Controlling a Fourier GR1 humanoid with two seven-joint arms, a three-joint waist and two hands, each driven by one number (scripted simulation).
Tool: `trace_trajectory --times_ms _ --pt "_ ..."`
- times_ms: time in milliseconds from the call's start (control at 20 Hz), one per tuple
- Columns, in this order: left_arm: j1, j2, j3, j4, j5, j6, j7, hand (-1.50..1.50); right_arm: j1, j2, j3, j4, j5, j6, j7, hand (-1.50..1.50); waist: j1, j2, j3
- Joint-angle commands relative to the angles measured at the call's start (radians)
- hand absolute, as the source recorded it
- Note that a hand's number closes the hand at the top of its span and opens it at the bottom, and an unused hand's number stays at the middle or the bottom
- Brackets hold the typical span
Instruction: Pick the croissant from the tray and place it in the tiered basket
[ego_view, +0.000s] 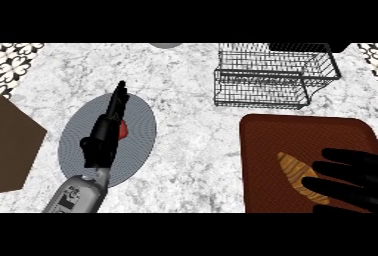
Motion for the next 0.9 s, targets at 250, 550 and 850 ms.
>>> trace_trajectory --times_ms 250,550,850 --pt "-0.016 -0.003 -0.001 -0.009 -0.003 -0.015 0.001 0.0 0.029 -0.043 0.102 0.113 0.222 -0.041 -0.228 -1.5 0.01 0.003 -0.001" --pt "0.019 0.029 0.028 -0.01 0.01 -0.034 -0.018 0.0 0.097 -0.124 0.212 0.189 0.358 -0.186 -0.373 -1.5 0.003 -0.001 -0.002" --pt "0.022 0.019 0.017 -0.031 0.006 -0.034 0.004 0.0 0.128 -0.199 0.346 0.37 0.523 -0.446 -0.615 -1.5 0.004 -0.005 -0.005"
